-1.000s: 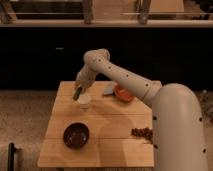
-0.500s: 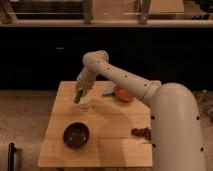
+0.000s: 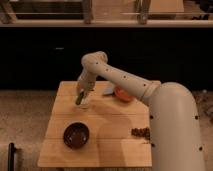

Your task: Place pepper in paper cup

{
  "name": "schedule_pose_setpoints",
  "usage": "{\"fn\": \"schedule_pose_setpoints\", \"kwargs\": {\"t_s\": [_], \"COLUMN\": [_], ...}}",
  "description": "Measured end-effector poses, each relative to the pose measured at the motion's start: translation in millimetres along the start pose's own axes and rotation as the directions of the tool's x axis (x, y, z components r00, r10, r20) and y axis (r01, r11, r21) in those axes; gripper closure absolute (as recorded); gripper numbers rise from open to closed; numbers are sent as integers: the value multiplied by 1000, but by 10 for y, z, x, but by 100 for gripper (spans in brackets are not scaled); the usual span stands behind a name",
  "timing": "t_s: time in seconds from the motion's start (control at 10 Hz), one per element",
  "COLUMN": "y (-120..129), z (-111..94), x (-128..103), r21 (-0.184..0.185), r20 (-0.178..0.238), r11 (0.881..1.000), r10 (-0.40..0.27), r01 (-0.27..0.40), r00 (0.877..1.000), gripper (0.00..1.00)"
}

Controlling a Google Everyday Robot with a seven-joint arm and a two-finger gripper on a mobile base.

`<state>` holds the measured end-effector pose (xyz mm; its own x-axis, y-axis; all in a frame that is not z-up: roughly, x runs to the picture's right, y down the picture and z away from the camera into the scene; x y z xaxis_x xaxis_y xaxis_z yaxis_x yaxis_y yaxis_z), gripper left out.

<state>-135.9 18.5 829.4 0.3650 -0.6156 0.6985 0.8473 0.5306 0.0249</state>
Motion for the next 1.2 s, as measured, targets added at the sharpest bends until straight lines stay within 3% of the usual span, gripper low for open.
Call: {"fn": "schedule_pose_setpoints", "kwargs": {"t_s": [0.1,0.8,1.2], "y": [14,-13,-56], "z": [-10,-97,-25], "x": [12,126,135], "r21": [6,67,64], "r20": [-3,-5,15], "r11": [1000,997,998], "r10": [7,30,25], "r01": [-7,-30,-26], "r00": [1000,1000,1000], "gripper": [92,22,20]}}
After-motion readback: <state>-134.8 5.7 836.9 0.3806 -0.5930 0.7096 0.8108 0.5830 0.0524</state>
